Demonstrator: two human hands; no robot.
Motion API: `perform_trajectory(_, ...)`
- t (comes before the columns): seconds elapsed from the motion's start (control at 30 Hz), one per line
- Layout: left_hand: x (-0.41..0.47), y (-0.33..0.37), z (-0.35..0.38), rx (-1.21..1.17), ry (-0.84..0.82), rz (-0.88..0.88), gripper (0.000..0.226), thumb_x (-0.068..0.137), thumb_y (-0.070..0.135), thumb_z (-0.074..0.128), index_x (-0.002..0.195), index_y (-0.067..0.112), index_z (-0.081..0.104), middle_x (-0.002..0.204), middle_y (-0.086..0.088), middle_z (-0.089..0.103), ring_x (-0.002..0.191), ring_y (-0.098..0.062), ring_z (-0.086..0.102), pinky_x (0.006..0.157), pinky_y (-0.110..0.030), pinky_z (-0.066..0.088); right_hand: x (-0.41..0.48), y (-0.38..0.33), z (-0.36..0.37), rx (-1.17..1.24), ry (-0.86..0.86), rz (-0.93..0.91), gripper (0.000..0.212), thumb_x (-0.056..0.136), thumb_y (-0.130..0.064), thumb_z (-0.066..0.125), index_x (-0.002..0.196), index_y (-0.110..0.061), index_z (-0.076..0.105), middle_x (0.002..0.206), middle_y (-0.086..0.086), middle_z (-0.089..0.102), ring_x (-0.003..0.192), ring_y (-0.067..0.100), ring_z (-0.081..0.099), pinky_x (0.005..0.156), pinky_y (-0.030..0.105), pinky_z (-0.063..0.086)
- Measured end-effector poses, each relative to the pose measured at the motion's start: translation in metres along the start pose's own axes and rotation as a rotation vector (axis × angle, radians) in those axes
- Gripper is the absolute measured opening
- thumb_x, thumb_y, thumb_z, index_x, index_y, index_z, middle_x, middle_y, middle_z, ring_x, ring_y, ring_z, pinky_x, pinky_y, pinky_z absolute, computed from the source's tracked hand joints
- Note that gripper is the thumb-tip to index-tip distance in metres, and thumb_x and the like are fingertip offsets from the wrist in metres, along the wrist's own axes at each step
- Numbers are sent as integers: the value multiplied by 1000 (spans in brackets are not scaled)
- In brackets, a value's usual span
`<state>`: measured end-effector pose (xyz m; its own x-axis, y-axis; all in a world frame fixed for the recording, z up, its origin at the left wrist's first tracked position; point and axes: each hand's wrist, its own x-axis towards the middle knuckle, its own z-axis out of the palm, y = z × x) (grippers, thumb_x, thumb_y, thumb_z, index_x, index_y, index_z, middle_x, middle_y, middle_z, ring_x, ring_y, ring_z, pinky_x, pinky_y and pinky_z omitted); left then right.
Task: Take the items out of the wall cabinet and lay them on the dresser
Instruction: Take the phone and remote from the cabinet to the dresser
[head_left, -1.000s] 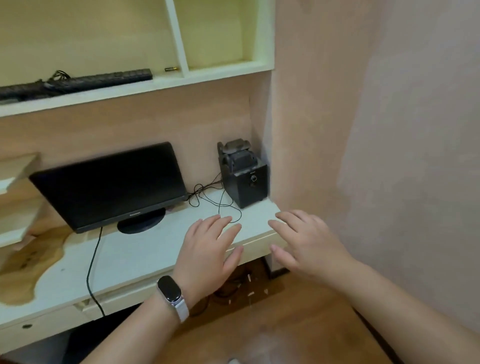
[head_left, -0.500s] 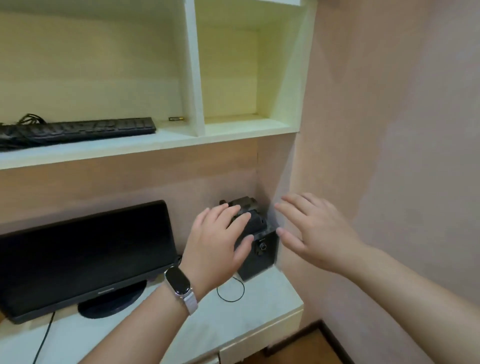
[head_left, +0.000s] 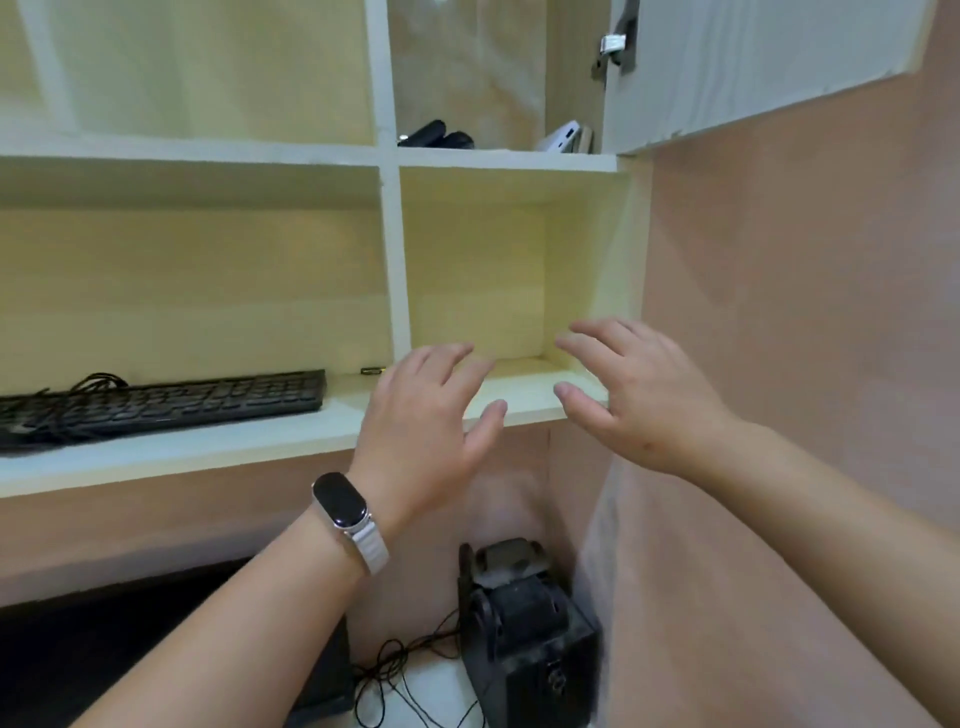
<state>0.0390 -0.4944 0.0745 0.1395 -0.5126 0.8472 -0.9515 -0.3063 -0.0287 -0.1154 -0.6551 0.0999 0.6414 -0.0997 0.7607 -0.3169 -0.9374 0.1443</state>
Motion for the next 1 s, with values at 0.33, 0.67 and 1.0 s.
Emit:
perform_trajectory(0.33, 139, -12, -37, 73, 187, -8, 48, 88, 43, 49, 127, 18, 59, 125, -2, 60, 116, -21, 53, 95, -39, 45, 129, 85, -26, -115, 173, -241, 58, 88, -51, 40, 122, -9, 61, 121, 14, 62, 108, 35, 58, 83, 44, 49)
perform_trajectory(0.67, 259, -24, -53, 318, 10, 12, 44, 90, 31, 56, 133, 19, 52, 127, -5, 55, 109, -24, 55, 77, -28, 40, 232, 76, -25, 50, -17, -322, 56, 90, -62, 42, 137, -32, 42, 120, -5, 51, 115, 17, 46, 81, 34, 40)
perform_trajectory(1.0, 307, -16, -58, 782, -629, -165, 41, 96, 47, 49, 123, 17, 55, 107, -6, 65, 94, -26, 60, 63, -29, 39, 267, 73, -23, 217, -348, -196, 74, 72, -84, 45, 131, -40, 45, 96, -11, 63, 92, 15, 58, 78, 34, 50)
